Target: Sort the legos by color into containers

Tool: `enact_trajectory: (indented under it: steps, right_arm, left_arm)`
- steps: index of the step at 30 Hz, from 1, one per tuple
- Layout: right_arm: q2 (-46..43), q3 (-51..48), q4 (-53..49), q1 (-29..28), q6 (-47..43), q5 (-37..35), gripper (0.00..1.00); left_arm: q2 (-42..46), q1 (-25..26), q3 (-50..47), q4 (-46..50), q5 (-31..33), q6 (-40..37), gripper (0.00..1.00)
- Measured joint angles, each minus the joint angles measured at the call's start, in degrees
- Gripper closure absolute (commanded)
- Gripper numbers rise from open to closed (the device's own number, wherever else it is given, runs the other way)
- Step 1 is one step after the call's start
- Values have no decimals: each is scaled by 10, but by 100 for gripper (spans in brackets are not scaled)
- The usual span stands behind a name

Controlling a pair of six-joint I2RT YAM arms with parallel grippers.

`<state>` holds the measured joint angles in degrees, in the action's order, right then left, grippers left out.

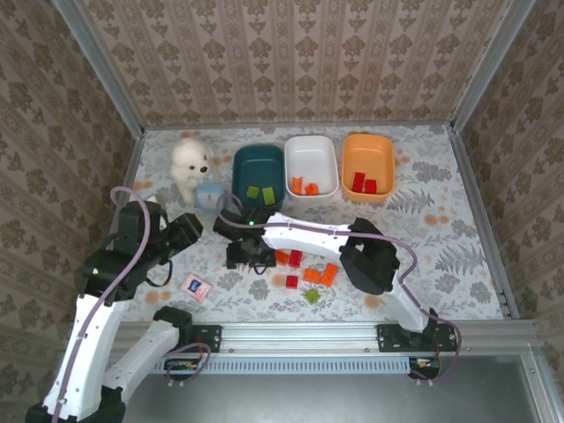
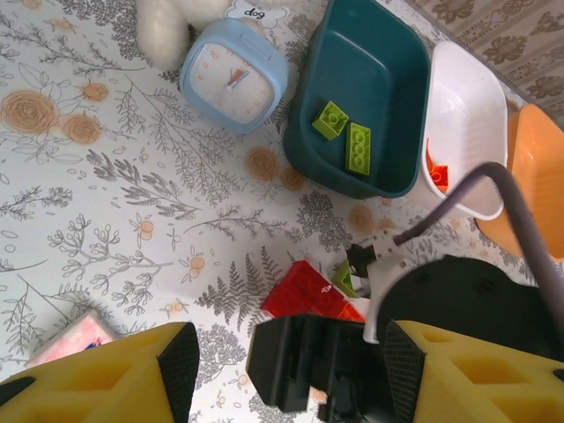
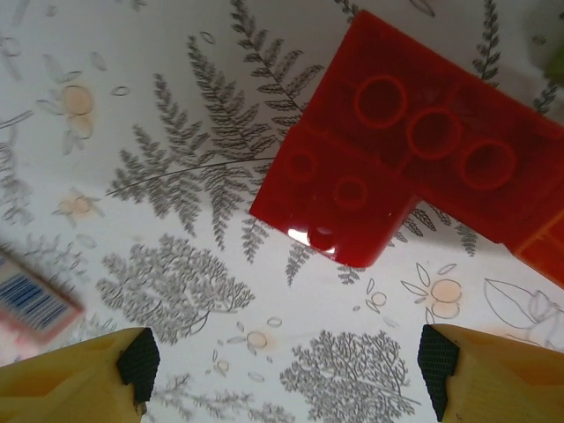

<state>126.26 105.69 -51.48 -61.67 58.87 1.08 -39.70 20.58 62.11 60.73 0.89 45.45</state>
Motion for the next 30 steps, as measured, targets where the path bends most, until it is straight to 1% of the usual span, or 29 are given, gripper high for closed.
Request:
enact_trajectory:
  steps: [3, 8, 15, 22, 30]
  right_arm:
    - [29, 20, -19, 0, 25, -1, 15]
    - [52, 29, -19, 3, 20, -2, 12]
    - [67, 48, -19, 32, -40, -2, 10]
    - [82, 81, -12, 59, -125, 19, 9]
    - [84, 85, -10, 57, -202, 62, 10]
  left_arm:
    - [7, 0, -3, 9, 0, 0, 39]
    - [9, 0, -3, 16, -2, -2, 39]
    - [16, 0, -3, 28, -2, -2, 39]
    - [13, 0, -3, 32, -2, -2, 39]
    - [7, 0, -3, 31, -2, 0, 40]
